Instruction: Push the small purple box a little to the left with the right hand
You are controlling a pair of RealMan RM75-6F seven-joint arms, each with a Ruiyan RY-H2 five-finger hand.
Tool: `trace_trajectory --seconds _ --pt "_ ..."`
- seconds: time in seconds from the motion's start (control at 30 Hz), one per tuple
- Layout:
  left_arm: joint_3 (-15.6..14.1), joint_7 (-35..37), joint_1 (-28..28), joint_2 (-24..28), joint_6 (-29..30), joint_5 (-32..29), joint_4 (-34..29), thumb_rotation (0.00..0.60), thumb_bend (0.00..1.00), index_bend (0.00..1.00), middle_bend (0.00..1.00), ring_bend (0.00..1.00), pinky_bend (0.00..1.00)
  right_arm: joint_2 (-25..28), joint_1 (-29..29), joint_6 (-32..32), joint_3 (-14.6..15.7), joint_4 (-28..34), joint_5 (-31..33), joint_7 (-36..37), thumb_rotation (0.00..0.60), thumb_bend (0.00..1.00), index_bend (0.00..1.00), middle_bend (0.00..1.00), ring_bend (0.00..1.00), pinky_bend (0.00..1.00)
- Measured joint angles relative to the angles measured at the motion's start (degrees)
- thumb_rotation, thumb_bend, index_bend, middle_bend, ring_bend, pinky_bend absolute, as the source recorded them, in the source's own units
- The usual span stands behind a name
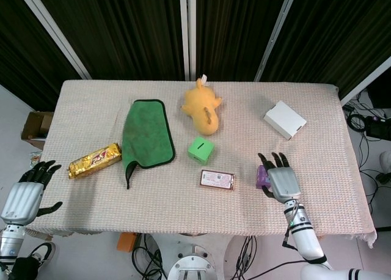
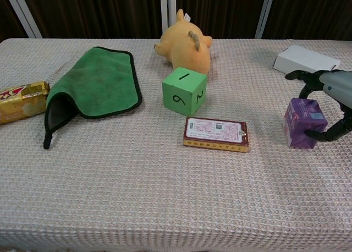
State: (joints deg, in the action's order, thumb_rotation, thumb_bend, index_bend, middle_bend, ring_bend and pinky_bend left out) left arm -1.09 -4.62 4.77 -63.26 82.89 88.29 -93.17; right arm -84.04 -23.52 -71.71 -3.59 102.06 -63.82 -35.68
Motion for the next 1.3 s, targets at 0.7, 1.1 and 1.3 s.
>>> trace_trajectory --seconds 0.7,1.1,1.3 --pt "-0.3 -0.56 0.35 -1.12 -0.44 0.6 0.51 0.6 0.13 0.17 0.11 0.08 0.23 -0.9 -1.39 4.86 5.06 -26.13 -23.02 41.66 0.6 0.35 0.0 0.49 0.06 0.0" --pt "-0.46 -1.47 0.42 -1.2 -0.5 0.86 -0.06 0.6 0.13 0.17 0.11 0.08 0.23 3.45 0.49 6.37 5.62 -23.94 -20.81 40.22 0.6 0.07 0.0 0.0 0.0 0.0" --pt "-0.39 -1.57 0.43 -1.26 -0.55 0.59 -0.14 0.6 0.13 0.17 0.11 0.08 0.23 6.14 0.84 7.37 5.13 -19.55 -18.75 36.32 0.6 0.01 0.0 0.0 0.0 0.0"
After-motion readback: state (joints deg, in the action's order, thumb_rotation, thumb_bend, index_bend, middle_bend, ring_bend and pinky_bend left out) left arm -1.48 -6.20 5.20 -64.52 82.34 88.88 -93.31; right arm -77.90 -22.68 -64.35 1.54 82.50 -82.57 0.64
